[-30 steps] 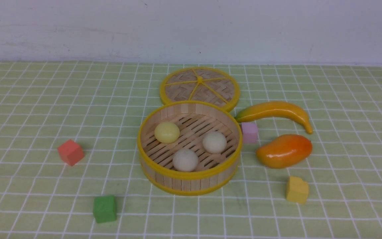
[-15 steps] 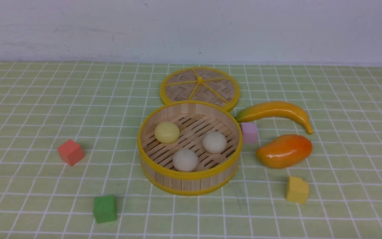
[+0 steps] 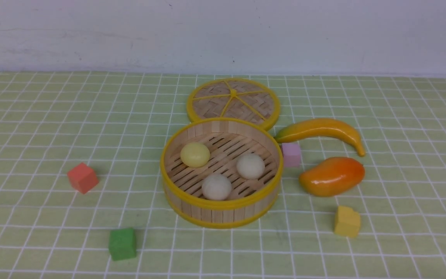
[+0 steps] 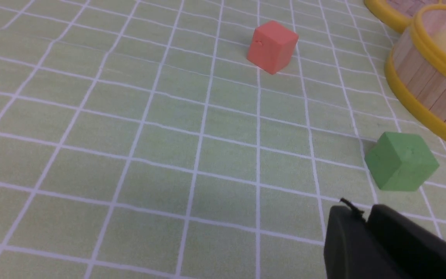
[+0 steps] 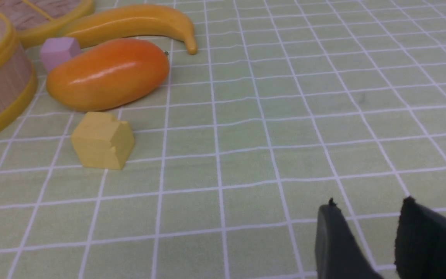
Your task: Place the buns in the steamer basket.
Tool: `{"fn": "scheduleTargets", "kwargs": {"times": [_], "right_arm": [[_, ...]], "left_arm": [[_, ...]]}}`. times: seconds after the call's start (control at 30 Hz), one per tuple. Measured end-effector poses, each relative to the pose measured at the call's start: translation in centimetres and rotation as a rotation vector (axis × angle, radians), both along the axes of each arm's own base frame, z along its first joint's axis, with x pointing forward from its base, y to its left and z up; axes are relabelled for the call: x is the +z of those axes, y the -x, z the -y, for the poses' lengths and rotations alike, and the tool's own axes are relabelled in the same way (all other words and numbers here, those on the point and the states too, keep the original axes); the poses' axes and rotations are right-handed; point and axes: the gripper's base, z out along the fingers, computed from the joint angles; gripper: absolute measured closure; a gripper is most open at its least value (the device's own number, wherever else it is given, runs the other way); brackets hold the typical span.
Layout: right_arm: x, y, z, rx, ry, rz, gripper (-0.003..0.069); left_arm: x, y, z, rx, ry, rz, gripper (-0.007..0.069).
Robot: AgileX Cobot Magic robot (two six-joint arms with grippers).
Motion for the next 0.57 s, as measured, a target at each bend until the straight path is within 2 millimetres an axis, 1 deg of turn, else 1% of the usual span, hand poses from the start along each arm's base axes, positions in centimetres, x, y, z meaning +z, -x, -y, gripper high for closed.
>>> {"fn": "scheduleTargets", "kwargs": {"times": [0.33, 0.57], "right_arm": [[0.00, 0.00, 0.00, 0.000, 0.000, 0.000, 0.0418], [0.00, 0.00, 0.00, 0.000, 0.000, 0.000, 0.0418]], "left_arm": [[0.00, 0.00, -0.13, 0.025, -0.001, 0.000, 0.0550], [0.00, 0.00, 0.15, -0.029, -0.001, 0.000, 0.0543]]}}
